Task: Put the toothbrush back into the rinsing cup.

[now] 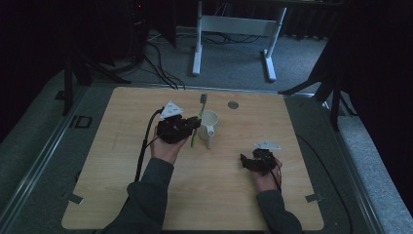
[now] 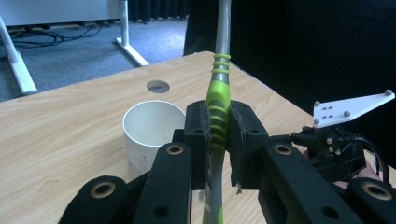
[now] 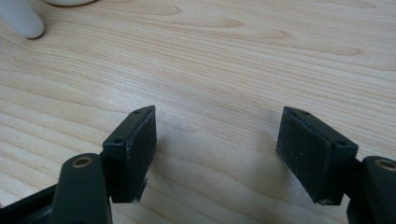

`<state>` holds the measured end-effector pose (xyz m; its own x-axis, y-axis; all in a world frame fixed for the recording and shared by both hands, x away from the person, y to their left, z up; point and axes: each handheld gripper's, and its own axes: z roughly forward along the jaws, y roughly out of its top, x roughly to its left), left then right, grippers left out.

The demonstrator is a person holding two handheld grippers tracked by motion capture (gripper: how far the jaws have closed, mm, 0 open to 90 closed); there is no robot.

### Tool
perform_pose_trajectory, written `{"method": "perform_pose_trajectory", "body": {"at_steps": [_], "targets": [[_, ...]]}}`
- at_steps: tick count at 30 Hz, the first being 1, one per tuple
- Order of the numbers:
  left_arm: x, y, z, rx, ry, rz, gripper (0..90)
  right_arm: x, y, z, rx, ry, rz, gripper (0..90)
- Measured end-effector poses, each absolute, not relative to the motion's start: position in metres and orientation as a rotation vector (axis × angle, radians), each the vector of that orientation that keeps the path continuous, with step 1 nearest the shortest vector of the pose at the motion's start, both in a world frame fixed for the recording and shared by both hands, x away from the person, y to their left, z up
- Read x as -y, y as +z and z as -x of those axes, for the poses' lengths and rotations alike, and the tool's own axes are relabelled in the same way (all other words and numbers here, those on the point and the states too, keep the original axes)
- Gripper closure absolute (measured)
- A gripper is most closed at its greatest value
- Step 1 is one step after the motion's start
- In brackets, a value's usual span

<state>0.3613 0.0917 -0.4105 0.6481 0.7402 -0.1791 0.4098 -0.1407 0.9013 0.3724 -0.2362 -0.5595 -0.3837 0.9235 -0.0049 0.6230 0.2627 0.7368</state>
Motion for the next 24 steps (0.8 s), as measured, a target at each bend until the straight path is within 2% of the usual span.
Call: {"method": "perform_pose_trajectory", "body": {"at_steps": [24], "targets": [[-0.0876,-0.4077,-0.3650,-0.910,0.385,-1.751,78.8,0.2362,-0.5595,-0.3724,-2.102,0.920,-1.399,28.2]]}}
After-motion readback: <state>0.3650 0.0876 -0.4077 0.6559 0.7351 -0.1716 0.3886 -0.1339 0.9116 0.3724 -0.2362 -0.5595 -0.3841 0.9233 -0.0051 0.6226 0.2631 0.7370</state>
